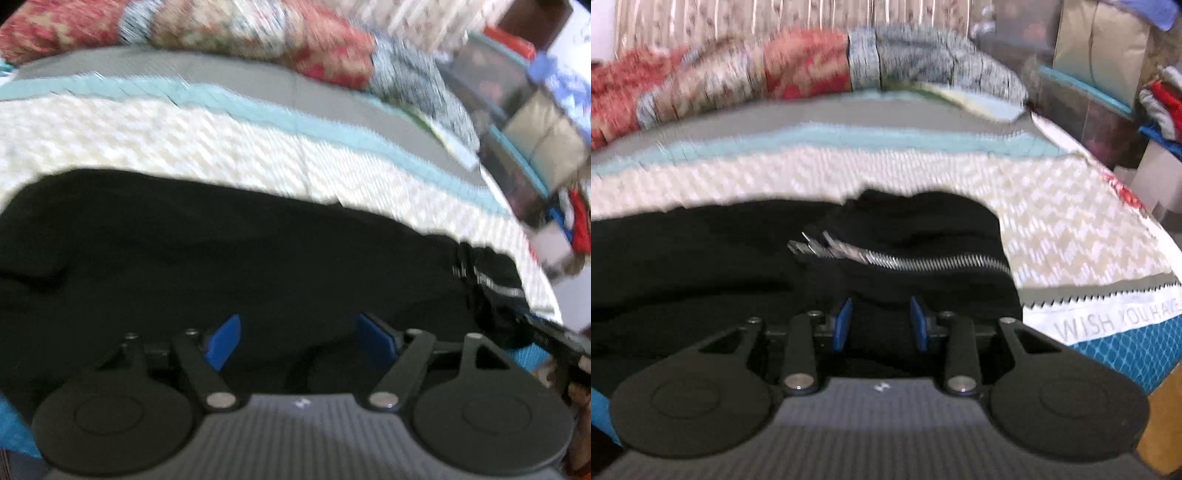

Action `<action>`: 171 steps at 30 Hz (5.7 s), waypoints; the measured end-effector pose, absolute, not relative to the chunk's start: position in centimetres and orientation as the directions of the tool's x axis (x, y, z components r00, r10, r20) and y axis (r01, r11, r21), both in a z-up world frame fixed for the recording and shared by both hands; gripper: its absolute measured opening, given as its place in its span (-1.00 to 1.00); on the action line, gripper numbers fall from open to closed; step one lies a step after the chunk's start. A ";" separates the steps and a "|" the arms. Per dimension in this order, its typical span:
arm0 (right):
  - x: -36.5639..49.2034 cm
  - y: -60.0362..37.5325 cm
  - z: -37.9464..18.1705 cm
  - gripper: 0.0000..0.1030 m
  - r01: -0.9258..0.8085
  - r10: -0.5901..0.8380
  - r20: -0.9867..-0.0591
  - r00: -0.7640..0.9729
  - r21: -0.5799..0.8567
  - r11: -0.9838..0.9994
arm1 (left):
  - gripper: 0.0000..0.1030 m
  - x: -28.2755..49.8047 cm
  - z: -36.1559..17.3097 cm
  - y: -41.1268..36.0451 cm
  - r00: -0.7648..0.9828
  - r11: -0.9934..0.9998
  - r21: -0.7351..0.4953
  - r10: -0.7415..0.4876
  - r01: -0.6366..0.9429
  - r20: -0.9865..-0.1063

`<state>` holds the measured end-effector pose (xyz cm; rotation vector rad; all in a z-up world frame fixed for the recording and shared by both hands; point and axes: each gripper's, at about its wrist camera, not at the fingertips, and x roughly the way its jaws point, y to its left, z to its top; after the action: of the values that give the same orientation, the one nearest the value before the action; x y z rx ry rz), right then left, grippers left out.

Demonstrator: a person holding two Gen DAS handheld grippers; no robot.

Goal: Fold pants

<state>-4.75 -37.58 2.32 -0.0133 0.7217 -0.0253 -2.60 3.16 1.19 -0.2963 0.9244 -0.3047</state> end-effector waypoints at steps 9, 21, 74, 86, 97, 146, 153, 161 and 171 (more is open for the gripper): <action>-3.8 -28.7 2.3 -0.27 -0.209 0.265 -0.666 0.698 0.165 0.964 | 0.73 -7.2 2.2 16.4 0.710 0.876 -0.446 -0.197 -0.182 -0.676; 2.1 -13.4 1.6 -0.51 -0.376 0.581 -0.681 0.446 0.447 0.812 | 0.99 -6.3 -3.7 24.1 0.703 0.723 -0.606 -0.238 -0.333 -0.670; -1.4 -25.7 -2.1 0.38 0.141 0.679 -0.474 0.560 0.863 0.486 | 0.91 -9.7 1.5 3.8 0.789 0.934 0.004 -0.298 0.356 -0.538; 2.0 -13.7 -2.2 0.04 -0.115 0.628 -0.684 0.370 0.637 0.762 | 0.85 -7.5 1.9 15.0 0.789 0.935 -0.353 -0.196 -0.029 -0.582; 0.9 -21.0 0.8 -0.43 -0.070 0.433 -0.602 0.671 0.529 0.846 | 0.85 -7.4 0.0 15.8 0.753 0.909 -0.412 -0.226 -0.065 -0.618; -1.5 -26.1 -2.2 -0.22 -0.009 0.406 -0.555 0.726 0.583 0.812 | 1.00 0.3 -5.2 2.9 0.546 0.972 -0.219 -0.226 0.079 -0.807; 1.5 -25.4 -2.7 0.16 -0.027 0.394 -0.596 0.700 0.529 0.848 | 1.00 -0.2 -5.1 3.0 0.550 0.975 -0.206 -0.219 0.085 -0.806; 4.6 -23.2 -4.2 -0.38 -0.097 0.467 -0.656 0.593 0.518 0.850 | 1.00 -0.2 -5.1 2.9 0.550 0.975 -0.205 -0.218 0.087 -0.806; 2.2 -25.6 -4.6 -0.63 0.030 0.324 -0.670 0.667 0.459 0.888 | 1.00 -0.3 -5.1 2.2 0.563 0.978 -0.178 -0.207 0.106 -0.800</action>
<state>2.19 -25.65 -4.58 0.4609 0.8305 0.1729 -0.33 2.25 -5.14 -0.1145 0.9560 -0.1845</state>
